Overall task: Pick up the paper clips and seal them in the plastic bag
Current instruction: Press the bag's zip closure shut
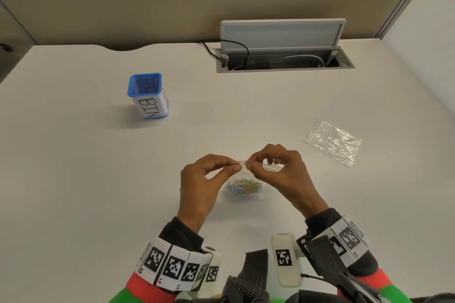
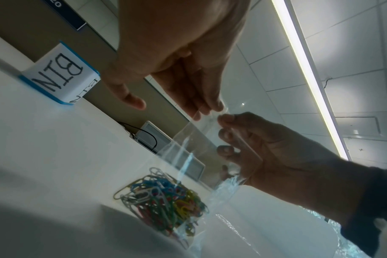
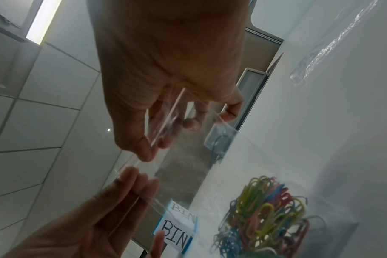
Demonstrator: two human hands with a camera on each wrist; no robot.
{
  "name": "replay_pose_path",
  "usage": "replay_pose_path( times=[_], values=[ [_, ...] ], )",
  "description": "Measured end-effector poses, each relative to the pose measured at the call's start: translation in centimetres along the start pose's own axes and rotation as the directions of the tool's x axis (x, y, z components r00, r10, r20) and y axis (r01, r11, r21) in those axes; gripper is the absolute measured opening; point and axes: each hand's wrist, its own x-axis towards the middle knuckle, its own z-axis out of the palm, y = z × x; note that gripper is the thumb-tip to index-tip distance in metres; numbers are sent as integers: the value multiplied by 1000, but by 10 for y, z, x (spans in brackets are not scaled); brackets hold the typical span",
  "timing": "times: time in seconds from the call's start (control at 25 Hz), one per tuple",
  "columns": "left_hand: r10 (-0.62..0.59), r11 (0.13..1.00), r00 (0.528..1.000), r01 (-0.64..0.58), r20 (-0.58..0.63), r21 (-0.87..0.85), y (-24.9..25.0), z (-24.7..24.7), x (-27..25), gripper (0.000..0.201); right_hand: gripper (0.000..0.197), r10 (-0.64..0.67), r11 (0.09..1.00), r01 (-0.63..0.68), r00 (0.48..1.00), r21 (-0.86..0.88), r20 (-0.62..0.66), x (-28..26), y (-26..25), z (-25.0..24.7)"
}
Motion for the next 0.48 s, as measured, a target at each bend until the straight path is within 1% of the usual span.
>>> replay_pose_path(
  times=[0.08,0.16,0.24,0.36,0.48],
  values=[
    [-10,1000,1000,10,30,-11,2,0,-1,22,2,-18,1000,18,1000,-2,-20,2,0,2],
    [-31,999,998,32,63,-17,2,0,-2,30,3,-42,999,42,999,-7,-13,3,0,4],
    [-35,999,997,34,69,12,1,0,-1,30,2,-52,999,52,999,-14,15,4,-1,6],
    [-11,997,1000,12,-5,78,0,-5,3,22,3,-38,999,37,999,23,21,5,-1,7],
    [-21,997,997,27,-80,78,1,-11,6,18,7,-34,998,33,999,62,21,9,0,2]
  ],
)
